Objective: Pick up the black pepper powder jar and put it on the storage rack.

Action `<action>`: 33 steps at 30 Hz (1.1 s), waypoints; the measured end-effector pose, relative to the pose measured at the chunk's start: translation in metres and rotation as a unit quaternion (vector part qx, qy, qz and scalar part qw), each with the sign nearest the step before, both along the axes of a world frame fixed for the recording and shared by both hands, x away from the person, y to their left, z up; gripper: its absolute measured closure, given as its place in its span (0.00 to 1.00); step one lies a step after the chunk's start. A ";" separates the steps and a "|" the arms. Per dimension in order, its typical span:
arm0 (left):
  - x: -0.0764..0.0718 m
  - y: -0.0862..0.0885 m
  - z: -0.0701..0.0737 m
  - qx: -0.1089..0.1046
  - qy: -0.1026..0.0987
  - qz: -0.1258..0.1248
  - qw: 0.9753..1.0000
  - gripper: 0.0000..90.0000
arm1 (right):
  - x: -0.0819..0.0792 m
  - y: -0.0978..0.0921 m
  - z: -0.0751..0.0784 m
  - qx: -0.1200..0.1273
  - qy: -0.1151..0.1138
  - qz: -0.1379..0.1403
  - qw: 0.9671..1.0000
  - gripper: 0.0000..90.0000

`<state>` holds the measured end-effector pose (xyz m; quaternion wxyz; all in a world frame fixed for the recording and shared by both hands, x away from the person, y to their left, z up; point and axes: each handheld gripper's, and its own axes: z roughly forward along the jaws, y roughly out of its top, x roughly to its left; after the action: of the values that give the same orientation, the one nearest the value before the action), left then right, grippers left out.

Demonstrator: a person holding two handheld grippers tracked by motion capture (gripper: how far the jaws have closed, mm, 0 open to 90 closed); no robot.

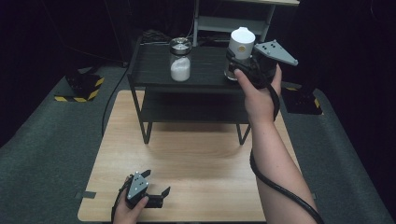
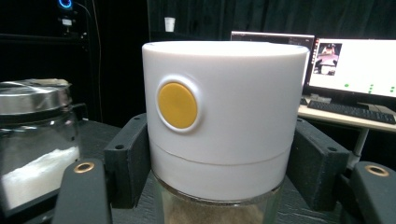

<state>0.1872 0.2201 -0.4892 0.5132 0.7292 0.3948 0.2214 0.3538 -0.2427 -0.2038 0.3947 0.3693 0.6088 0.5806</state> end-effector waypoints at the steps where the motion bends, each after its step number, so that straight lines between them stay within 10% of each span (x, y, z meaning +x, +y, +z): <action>1: 0.000 0.000 0.000 -0.001 0.000 0.000 1.000 0.00 | 0.002 0.001 0.000 0.002 0.002 -0.001 1.000 0.34; 33: 0.001 0.002 0.000 0.000 0.000 -0.007 1.000 0.00 | 0.018 0.008 -0.012 0.007 0.006 -0.008 1.000 0.34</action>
<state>0.1880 0.2221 -0.4891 0.5144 0.7321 0.3900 0.2176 0.3723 -0.2347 -0.2156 0.3935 0.3803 0.6038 0.5796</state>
